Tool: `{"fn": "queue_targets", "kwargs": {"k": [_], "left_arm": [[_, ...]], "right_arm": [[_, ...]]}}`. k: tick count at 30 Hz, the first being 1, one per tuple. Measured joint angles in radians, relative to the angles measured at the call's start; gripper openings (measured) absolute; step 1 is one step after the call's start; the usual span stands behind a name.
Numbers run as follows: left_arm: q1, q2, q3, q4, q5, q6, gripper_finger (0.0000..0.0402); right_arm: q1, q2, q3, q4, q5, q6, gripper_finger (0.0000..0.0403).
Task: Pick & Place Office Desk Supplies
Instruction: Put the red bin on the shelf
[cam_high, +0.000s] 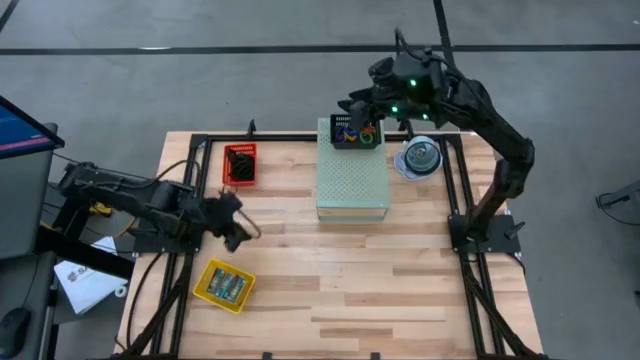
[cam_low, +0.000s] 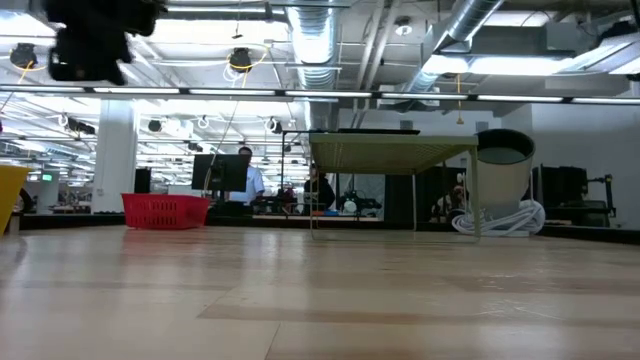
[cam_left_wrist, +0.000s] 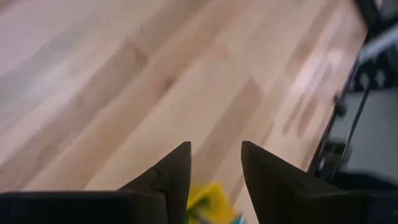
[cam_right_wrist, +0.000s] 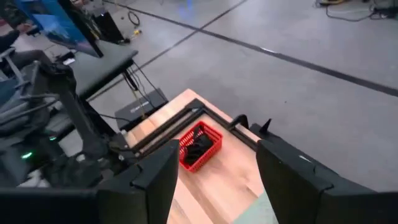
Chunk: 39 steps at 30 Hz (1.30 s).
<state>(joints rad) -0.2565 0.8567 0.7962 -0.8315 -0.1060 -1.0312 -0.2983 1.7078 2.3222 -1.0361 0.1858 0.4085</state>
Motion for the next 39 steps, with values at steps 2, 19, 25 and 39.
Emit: {"fn": "queue_targets", "kwargs": {"k": [2,19,25,39], "left_arm": [[0.071,0.010,0.012,0.019,-0.001,-0.002,0.0136],[0.894,0.501,0.606,-0.214,0.261,0.701,0.0136],[0.969,0.730,0.762,-0.603,0.061,0.787,0.0143],[1.042,0.845,0.637,-0.374,0.078,0.553,0.0183]], "right_arm": [[0.026,-0.004,0.000,-0.002,0.026,0.000,0.0210],[0.170,-0.003,0.000,-0.153,0.037,-0.030,0.0210],[0.194,-0.003,0.000,-0.215,0.051,-0.034,0.0210],[0.205,-0.003,0.000,-0.217,0.052,-0.033,0.0210]]}}
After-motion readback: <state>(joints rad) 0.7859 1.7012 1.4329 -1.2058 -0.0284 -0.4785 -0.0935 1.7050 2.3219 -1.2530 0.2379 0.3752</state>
